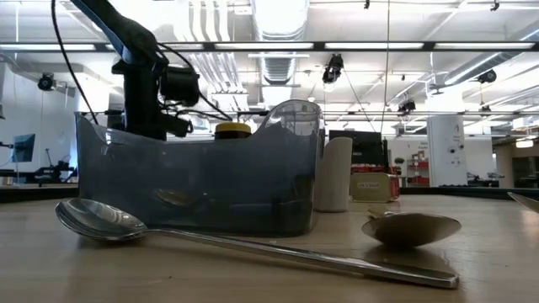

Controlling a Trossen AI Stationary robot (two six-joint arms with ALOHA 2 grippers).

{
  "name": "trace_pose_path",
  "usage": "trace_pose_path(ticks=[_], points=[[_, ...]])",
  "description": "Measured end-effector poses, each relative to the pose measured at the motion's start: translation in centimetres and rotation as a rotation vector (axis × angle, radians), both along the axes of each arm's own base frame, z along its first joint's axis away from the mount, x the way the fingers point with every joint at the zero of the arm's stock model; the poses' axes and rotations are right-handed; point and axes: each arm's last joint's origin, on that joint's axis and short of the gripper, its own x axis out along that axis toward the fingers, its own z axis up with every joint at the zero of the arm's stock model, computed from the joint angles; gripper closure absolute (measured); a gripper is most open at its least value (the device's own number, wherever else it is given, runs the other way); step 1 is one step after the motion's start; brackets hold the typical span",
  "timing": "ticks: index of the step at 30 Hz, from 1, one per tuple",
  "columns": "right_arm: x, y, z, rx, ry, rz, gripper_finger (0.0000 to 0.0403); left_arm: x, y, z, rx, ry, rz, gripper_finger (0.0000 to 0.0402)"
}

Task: Pick & Place Food Item
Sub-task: Put the black seasoning can into the bottom gray bin

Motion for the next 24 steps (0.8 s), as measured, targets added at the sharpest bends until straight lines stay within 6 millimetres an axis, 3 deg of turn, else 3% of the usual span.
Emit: trace_pose_path(ticks=[8, 14, 17, 21, 24], points=[[0.0, 0.0, 0.0, 0.017, -0.003, -0.017, 0.0181, 0.5, 0.4, -2.8, -0.067, 0.103, -0.035, 0.0028], [0.0, 0.1, 0.0, 0.034, 0.004, -0.009, 0.0181, 0.8, 0.4, -3.7, -0.135, 0.110, -0.039, 0.0031], [0.0, 0.1, 0.0, 0.036, 0.000, -0.008, 0.0181, 0.7, 0.3, -3.5, -0.135, 0.097, -0.032, 0.0059], [0.1, 0.1, 0.1, 0.026, -0.006, 0.008, 0.0181, 0.6, 0.2, -3.0, -0.130, 0.070, -0.028, 0.0137], [0.2, 0.2, 0.2, 0.018, -0.017, 0.026, 0.0181, 0.5, 0.0, -2.7, -0.175, 0.038, 0.004, 0.0148]])
